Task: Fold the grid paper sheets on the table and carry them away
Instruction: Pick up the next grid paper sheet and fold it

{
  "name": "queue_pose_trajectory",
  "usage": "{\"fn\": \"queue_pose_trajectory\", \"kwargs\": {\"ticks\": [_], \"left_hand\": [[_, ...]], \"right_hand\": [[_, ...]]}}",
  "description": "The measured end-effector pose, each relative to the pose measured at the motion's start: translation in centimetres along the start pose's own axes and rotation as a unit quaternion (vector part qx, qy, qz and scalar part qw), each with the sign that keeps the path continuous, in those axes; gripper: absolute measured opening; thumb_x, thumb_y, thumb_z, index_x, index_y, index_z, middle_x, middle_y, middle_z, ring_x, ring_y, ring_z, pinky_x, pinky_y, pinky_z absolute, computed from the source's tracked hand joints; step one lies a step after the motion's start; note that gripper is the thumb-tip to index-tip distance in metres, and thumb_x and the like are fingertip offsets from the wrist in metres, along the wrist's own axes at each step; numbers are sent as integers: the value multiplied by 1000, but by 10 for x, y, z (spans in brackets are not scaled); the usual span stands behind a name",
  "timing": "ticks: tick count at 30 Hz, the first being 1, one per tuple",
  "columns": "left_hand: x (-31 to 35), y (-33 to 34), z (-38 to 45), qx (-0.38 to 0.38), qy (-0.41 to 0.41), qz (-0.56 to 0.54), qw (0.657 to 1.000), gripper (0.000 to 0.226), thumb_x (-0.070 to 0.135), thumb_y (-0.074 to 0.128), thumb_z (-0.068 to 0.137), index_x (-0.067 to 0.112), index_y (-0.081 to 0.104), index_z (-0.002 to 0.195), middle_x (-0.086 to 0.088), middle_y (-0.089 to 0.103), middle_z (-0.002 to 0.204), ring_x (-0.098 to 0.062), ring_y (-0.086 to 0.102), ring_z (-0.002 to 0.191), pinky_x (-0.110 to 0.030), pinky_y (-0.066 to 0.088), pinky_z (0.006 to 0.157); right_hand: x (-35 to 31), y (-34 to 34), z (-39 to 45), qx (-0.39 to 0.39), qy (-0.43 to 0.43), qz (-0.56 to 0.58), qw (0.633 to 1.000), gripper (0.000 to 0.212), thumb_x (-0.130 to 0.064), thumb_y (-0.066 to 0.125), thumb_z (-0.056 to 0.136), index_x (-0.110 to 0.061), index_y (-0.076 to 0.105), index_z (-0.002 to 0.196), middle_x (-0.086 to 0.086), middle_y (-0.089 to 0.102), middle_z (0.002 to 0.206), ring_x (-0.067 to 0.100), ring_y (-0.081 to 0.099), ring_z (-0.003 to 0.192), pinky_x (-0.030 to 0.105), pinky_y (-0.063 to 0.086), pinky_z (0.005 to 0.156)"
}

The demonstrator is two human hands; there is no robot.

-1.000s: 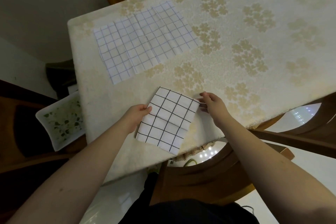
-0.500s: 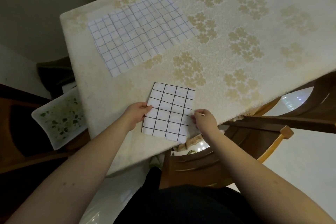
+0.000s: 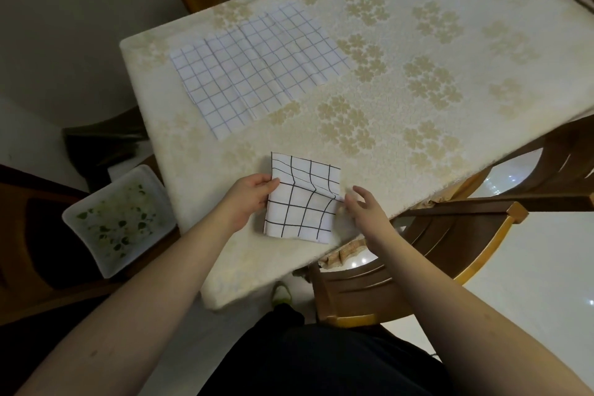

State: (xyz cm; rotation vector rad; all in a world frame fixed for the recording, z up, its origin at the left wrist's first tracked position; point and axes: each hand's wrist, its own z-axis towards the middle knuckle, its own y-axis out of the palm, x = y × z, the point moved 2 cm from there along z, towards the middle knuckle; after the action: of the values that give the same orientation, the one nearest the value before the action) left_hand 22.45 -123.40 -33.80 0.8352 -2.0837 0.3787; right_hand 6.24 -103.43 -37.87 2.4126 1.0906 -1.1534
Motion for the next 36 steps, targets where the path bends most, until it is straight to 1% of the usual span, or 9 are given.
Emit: {"fn": "queue_pose_trajectory", "kwargs": {"ticks": [8, 10, 14, 18, 22, 25, 28, 33, 36], "left_hand": [[12, -25, -15, 46, 83, 65, 993, 16, 11, 71, 87, 18, 65, 99, -7, 71, 103, -21, 66, 96, -25, 51, 79], [16, -31, -20, 61, 111, 108, 986, 26, 9, 72, 86, 17, 61, 108, -7, 71, 103, -21, 67, 96, -27, 52, 85], [20, -46, -30, 78, 165, 180, 967, 59, 18, 75, 85, 33, 44, 132, 3, 73, 89, -8, 68, 85, -19, 49, 81], [21, -61, -31, 87, 203, 286, 933, 32, 21, 75, 84, 32, 65, 113, 10, 68, 82, -2, 64, 83, -25, 50, 82], [20, -73, -27, 82, 247, 345, 902, 15, 27, 76, 83, 28, 69, 97, 9, 57, 97, -4, 54, 87, -20, 44, 81], [17, -78, -22, 26, 205, 275, 939, 20, 31, 74, 84, 22, 68, 100, 9, 61, 108, -7, 58, 99, -21, 44, 91], [15, -72, -21, -33, 116, 145, 982, 11, 26, 69, 90, 19, 63, 95, 8, 71, 84, -12, 65, 89, -29, 50, 85], [1, -50, -4, -19, 15, 21, 999, 9, 15, 58, 97, 10, 62, 104, -9, 70, 95, -23, 67, 79, -31, 57, 65], [-15, -42, 12, -6, -29, 0, 1000, 24, 17, 54, 100, 2, 60, 117, -8, 70, 98, -18, 68, 80, -26, 55, 62]], "right_hand": [[-27, 16, -30, 10, -114, 43, 993, 31, -18, 71, 88, -27, 66, 117, 4, 65, 101, 11, 62, 97, 23, 43, 84], [-36, 19, -36, 22, -163, -23, 986, 27, -20, 75, 85, -31, 69, 108, -5, 67, 104, 10, 63, 99, 24, 47, 83], [-50, 27, -48, 70, -247, -174, 951, 24, -22, 74, 86, -25, 70, 109, -15, 66, 112, -12, 55, 98, 4, 42, 79], [-56, 32, -53, 118, -291, -255, 914, 10, -24, 73, 86, -26, 73, 96, -8, 68, 100, 6, 59, 91, 28, 49, 83], [-58, 33, -55, 104, -302, -251, 914, 5, -29, 72, 87, -28, 71, 92, -9, 60, 104, 8, 55, 100, 25, 43, 85], [-57, 33, -59, 55, -254, -134, 956, 11, -29, 67, 91, -17, 68, 91, -20, 67, 93, -1, 60, 89, 22, 45, 82], [-55, 38, -57, 11, -186, 12, 982, 19, -22, 59, 97, -10, 61, 82, -9, 67, 72, 10, 62, 73, 32, 52, 76], [-39, 41, -36, -50, -45, 68, 995, 29, -27, 62, 95, -5, 66, 113, 12, 74, 104, 27, 71, 94, 40, 59, 84], [-24, 38, -19, -38, 0, 51, 998, 28, -17, 67, 91, -1, 65, 114, 18, 73, 107, 29, 72, 94, 39, 60, 83]]}}
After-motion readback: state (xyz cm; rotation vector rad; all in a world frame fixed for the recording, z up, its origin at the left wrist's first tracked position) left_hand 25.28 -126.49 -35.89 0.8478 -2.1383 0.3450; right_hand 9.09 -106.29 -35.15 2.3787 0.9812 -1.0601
